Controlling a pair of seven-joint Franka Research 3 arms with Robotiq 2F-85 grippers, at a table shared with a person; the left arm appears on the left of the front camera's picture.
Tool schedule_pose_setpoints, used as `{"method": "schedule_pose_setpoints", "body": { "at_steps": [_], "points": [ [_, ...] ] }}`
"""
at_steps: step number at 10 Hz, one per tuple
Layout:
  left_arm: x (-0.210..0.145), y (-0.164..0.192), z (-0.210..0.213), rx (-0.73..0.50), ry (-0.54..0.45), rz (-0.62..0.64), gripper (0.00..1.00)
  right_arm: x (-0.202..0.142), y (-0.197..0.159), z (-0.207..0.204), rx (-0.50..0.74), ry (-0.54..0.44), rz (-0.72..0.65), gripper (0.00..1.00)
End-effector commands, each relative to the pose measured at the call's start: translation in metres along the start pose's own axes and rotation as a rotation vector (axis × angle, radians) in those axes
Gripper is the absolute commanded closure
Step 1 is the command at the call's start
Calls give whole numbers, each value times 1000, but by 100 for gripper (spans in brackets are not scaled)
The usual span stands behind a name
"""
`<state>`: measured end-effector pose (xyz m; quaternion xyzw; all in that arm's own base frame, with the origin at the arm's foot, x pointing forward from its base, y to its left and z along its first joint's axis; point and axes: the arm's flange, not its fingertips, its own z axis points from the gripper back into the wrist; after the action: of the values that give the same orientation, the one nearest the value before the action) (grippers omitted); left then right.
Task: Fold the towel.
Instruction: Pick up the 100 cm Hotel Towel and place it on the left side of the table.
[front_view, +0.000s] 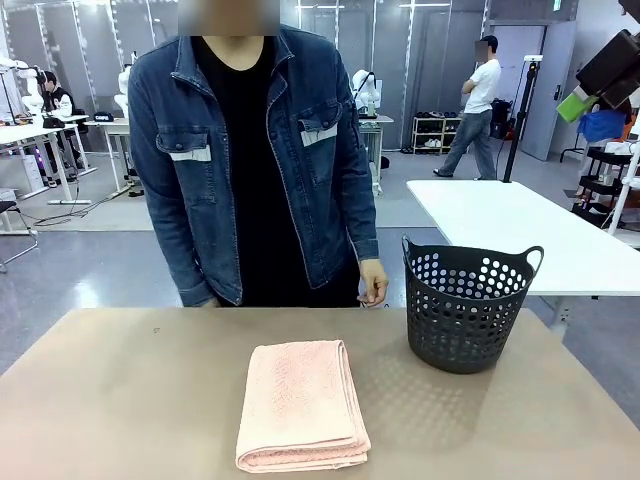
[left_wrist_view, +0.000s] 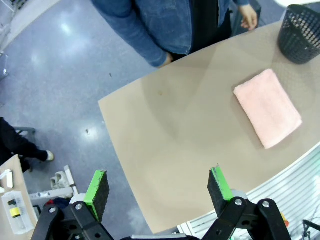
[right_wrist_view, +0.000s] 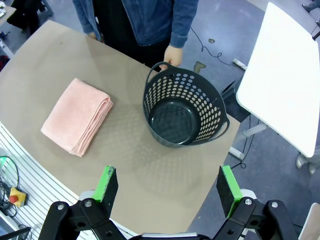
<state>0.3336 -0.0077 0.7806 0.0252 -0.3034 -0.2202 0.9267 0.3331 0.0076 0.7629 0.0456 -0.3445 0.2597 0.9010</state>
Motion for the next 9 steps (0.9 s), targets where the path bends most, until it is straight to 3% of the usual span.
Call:
{"method": "schedule_pose_setpoints", "body": {
  "at_steps": [1,4,7,9],
  "points": [
    [-5,-4,-24,-109,28,86,0,-1,-1,0,-2,-1,-9,0],
    [-20,-27,-101,-199,98,199,0,-1,-1,0,-2,-1,-9,0],
    [-39,-66,-206,-326,206,275,0,-1,-1,0,-2,-1,-9,0],
    [-58,-88,-261,-408,205,350,0,-1,-1,0,-2,-1,-9,0]
  ]
}}
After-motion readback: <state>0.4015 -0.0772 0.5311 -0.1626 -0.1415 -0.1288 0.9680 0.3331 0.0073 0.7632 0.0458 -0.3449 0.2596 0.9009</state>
